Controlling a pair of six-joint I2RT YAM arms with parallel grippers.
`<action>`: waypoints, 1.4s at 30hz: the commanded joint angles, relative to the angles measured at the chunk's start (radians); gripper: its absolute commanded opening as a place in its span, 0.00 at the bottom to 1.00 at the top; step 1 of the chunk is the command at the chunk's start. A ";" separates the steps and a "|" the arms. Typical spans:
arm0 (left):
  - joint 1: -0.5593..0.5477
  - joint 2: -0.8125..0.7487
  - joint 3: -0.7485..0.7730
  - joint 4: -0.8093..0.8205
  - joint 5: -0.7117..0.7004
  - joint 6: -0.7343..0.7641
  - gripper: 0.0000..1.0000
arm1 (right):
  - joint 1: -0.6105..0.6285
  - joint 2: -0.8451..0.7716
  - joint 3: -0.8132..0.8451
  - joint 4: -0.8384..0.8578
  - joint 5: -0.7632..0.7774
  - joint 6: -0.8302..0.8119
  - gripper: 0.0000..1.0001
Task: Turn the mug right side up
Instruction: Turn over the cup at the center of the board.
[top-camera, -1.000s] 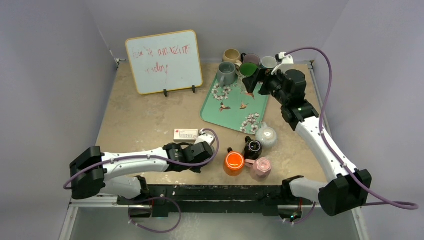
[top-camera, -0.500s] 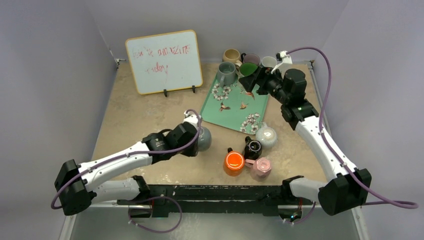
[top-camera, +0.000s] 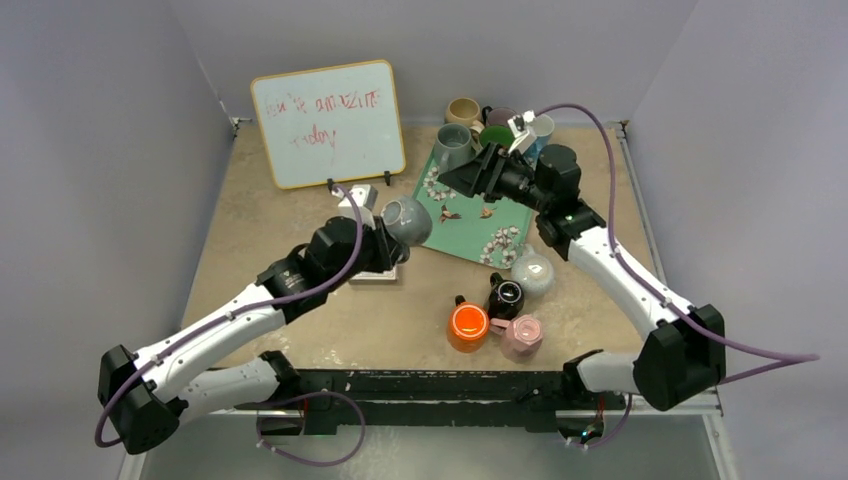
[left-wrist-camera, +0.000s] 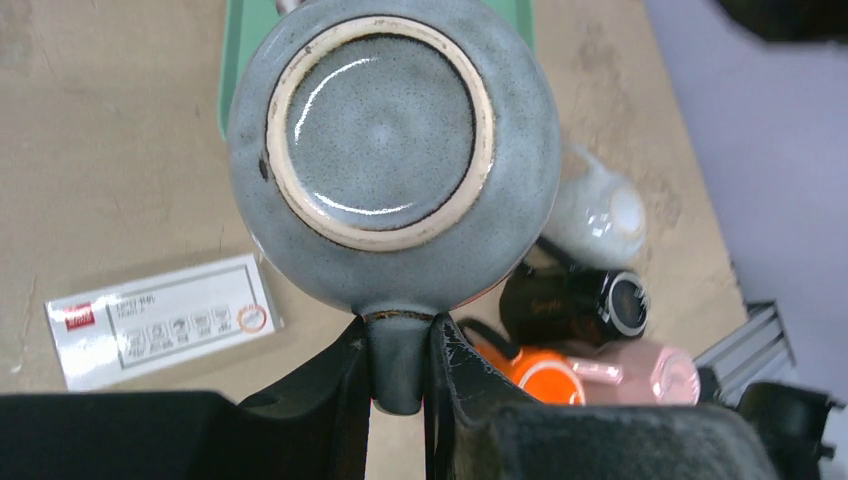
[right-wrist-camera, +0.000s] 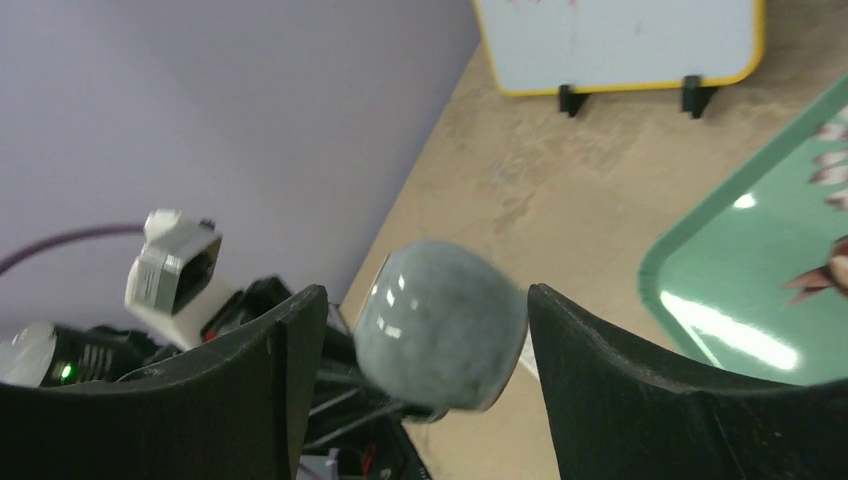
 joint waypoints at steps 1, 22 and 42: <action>0.080 0.010 0.086 0.273 0.004 -0.067 0.00 | 0.033 -0.075 -0.041 0.123 -0.067 0.079 0.74; 0.166 0.077 -0.008 0.894 0.284 -0.317 0.00 | 0.145 -0.005 -0.171 0.527 -0.154 0.316 0.55; 0.166 0.031 -0.087 0.970 0.243 -0.287 0.00 | 0.144 -0.106 -0.189 0.362 -0.098 0.230 0.55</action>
